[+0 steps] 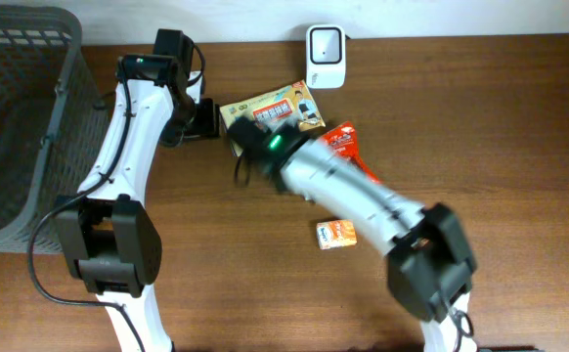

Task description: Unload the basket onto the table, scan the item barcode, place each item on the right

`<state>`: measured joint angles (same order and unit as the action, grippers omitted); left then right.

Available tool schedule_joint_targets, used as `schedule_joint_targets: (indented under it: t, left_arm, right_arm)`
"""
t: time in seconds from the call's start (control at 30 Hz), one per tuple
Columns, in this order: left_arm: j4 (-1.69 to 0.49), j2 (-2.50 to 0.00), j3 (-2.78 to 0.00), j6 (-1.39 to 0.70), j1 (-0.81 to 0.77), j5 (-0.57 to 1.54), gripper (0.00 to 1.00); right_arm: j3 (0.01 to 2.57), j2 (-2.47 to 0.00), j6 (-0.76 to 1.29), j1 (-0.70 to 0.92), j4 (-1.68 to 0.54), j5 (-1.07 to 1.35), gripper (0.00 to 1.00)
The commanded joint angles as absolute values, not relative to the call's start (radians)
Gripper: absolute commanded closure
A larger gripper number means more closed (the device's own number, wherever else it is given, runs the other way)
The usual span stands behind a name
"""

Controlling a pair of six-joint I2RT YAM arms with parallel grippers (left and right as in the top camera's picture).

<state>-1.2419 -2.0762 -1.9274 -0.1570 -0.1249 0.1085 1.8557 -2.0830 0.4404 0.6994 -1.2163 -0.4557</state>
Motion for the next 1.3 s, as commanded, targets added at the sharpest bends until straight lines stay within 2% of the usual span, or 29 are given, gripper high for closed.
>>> schedule_joint_targets:
  t: [0.0,0.07,0.23,0.27,0.3,0.53,0.63,0.87,1.17,1.27]
  left_arm:
    - [-1.262,-2.076,-1.883,-0.037,-0.139,0.347,0.80]
    - [-1.266,-2.076,-1.854,0.002,-0.158,0.422,1.00]
    - [-1.195,-2.077,-1.758,0.001,-0.238,0.556,1.00]
    - [-1.161,-2.078,-1.736,0.001,-0.259,0.577,1.00]
    - [-1.101,-2.078,-1.699,0.001,-0.290,0.609,1.00]
    - [-0.725,-2.080,-1.519,-0.170,-0.429,0.629,1.00]
    - [-0.635,-2.083,-1.466,-0.214,-0.453,0.597,1.00]
    - [-0.612,-2.146,-1.441,-0.274,-0.457,0.392,1.00]
    - [-0.618,-2.154,-1.441,-0.310,-0.455,0.290,1.00]
    - [-0.638,-2.154,-1.441,-0.386,-0.455,0.201,1.00]
  right_arm:
    - [2.010,-2.080,0.434,0.514,-1.299,-0.067,0.75]
    - [2.057,-2.080,0.361,0.426,-1.333,0.068,0.75]
    - [2.075,-2.082,0.326,0.231,-1.382,0.180,0.64]
    - [2.075,-2.082,0.326,0.198,-1.395,0.181,0.54]
    - [2.075,-2.082,0.326,0.167,-1.412,0.181,0.50]
    - [2.074,-2.083,0.325,0.095,-1.437,0.179,0.49]
    - [2.074,-2.083,0.325,0.098,-1.437,0.180,0.49]
    - [2.074,-2.083,0.325,0.099,-1.437,0.179,0.49]
    - [2.074,-2.083,0.325,0.099,-1.452,0.173,0.49]
    - [2.074,-2.083,0.325,0.099,-1.465,0.173,0.49]
